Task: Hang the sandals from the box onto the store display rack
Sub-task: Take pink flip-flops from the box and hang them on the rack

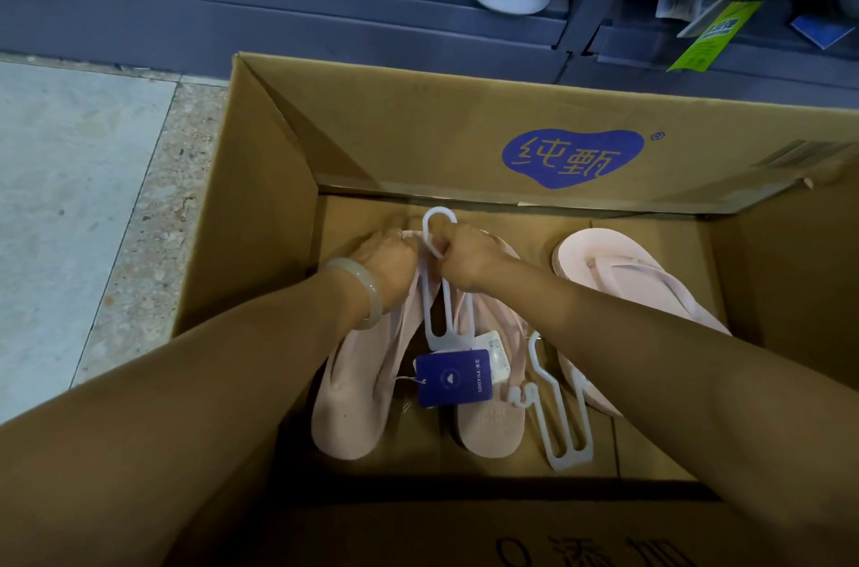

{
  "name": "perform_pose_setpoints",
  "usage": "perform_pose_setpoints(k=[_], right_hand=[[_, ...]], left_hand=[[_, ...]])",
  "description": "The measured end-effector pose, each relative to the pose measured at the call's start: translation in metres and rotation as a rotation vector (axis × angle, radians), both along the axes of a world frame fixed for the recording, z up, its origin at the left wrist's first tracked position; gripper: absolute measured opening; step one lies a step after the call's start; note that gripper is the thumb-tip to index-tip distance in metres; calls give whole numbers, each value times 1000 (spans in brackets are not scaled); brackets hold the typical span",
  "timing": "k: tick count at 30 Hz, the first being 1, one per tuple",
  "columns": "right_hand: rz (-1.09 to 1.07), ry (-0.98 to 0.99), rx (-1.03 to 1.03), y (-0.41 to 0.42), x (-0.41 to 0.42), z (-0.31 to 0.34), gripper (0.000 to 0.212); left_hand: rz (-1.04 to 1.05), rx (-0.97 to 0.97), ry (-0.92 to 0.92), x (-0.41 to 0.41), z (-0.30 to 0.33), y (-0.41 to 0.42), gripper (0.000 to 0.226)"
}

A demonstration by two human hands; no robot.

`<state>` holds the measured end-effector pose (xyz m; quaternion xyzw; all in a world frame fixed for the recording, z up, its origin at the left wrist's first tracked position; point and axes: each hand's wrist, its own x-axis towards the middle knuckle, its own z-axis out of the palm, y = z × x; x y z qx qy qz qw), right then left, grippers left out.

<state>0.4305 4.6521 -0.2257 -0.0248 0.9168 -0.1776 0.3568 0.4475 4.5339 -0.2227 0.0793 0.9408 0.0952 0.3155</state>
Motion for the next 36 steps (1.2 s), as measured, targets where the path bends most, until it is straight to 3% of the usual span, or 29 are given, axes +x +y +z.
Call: perform_pose_setpoints(k=[6, 14, 20, 24, 30, 33, 36], right_hand=[[41, 17, -49, 9, 5, 1, 25], [-154, 39, -255, 17, 13, -11, 15], [-40, 98, -226, 15, 25, -7, 18], [7, 41, -319, 14, 36, -5, 16], [-121, 35, -211, 23, 25, -6, 20], [-206, 79, -107, 27, 20, -1, 10], [-269, 105, -81, 29, 18, 1, 19]], left_hand=[[-48, 59, 43, 7, -2, 2, 32], [-92, 17, 28, 7, 2, 4, 36], [87, 195, -67, 6, 12, 1, 20], [200, 58, -106, -10, 12, -9, 23], [164, -24, -137, -19, 11, -11, 17], [198, -57, -133, -21, 15, -18, 27], [194, -114, -205, -19, 18, -23, 29]])
